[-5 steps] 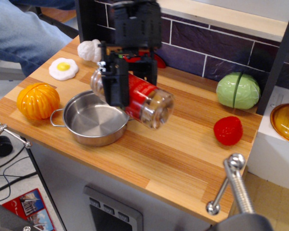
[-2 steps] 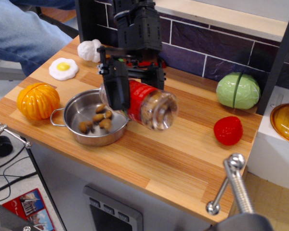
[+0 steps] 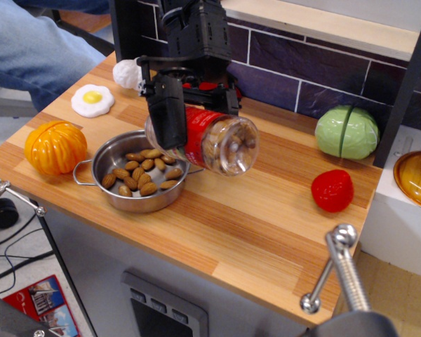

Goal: Pour almonds in pot

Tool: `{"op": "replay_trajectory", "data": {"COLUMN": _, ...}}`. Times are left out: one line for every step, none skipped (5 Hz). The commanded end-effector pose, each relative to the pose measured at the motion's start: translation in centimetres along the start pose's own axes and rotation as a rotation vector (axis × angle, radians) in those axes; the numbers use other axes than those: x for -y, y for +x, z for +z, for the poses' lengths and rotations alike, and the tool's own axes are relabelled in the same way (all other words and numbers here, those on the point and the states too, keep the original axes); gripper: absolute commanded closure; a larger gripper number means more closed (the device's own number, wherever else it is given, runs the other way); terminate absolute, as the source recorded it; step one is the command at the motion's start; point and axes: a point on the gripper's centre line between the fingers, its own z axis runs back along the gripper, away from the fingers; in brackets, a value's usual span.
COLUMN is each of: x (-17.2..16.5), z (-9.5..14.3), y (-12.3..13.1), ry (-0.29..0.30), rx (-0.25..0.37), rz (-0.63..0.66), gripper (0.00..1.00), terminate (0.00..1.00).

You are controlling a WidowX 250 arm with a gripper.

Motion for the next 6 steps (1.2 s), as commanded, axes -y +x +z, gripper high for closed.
{"op": "replay_trajectory", "data": {"x": 0.9, "z": 0.7, "y": 0.7, "ry": 0.16, "rx": -0.164, "rz": 0.176, "gripper": 1.0, "terminate": 0.0}}
{"op": "replay_trajectory", "data": {"x": 1.1, "z": 1.5, "y": 0.2, "ry": 0.393, "rx": -0.273, "rz": 0.466, "gripper": 1.0, "terminate": 0.0}}
{"op": "replay_trajectory", "data": {"x": 3.0, "z": 4.8, "y": -1.1, "ry": 0.743, "rx": -0.4, "rz": 0.719, "gripper": 1.0, "terminate": 0.0}}
{"op": "replay_trajectory", "data": {"x": 3.6, "z": 6.3, "y": 0.0, "ry": 0.694, "rx": -0.552, "rz": 1.026, "gripper": 1.0, "terminate": 0.0}}
{"op": "replay_trajectory", "data": {"x": 3.1, "z": 5.2, "y": 0.5, "ry": 0.679, "rx": -0.722, "rz": 1.079, "gripper": 1.0, "terminate": 0.0}}
{"op": "replay_trajectory", "data": {"x": 2.9, "z": 4.9, "y": -0.1, "ry": 0.663, "rx": -0.648, "rz": 1.105, "gripper": 1.0, "terminate": 1.0}}
